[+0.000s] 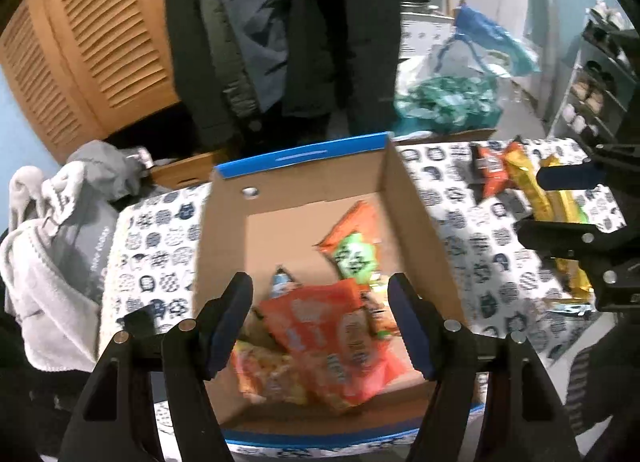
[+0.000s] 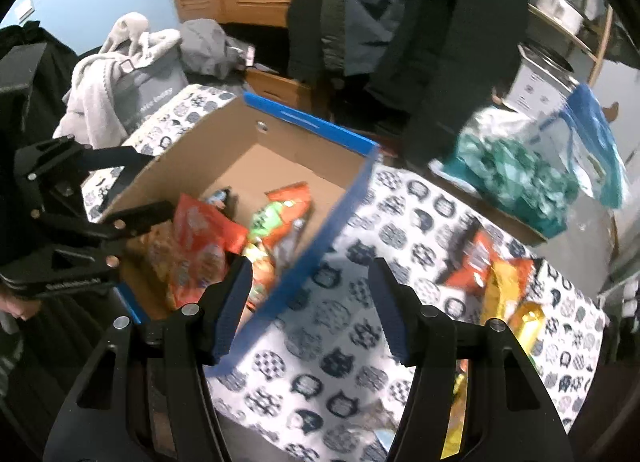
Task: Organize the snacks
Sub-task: 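Lower the tall orange bag into the box and open the right tool, then move the right tool back to the pile and grasp a gold bar bag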
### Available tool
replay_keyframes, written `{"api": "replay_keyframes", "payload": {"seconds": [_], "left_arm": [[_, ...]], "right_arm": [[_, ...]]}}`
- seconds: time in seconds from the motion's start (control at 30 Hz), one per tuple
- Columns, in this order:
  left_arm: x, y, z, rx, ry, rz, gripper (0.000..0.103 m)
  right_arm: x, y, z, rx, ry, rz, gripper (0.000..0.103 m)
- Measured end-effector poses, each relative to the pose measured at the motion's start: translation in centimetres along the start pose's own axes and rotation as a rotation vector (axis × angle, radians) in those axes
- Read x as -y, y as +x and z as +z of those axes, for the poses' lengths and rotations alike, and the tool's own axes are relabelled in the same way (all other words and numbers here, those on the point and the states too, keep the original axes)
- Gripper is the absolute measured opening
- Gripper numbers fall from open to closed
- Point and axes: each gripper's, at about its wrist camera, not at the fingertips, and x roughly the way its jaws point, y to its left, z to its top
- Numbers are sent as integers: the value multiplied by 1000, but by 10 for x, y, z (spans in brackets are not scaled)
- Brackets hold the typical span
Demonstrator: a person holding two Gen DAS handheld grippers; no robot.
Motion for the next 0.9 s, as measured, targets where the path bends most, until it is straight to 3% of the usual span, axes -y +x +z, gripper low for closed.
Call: {"api": "replay_keyframes", "payload": {"seconds": [0.27,0.5,0.9], "left_arm": [[51,-1,3,-22,78,-77,72],[96,8,3,-77,144,-102,72],[161,46,-12,-236,171,-156,72]], "right_arm": [[43,-19,-34,-9,56,-39,60],[80,-26,-65,-32,133,-73,60],[129,-26,-123,-77,223,-105,60]]}}
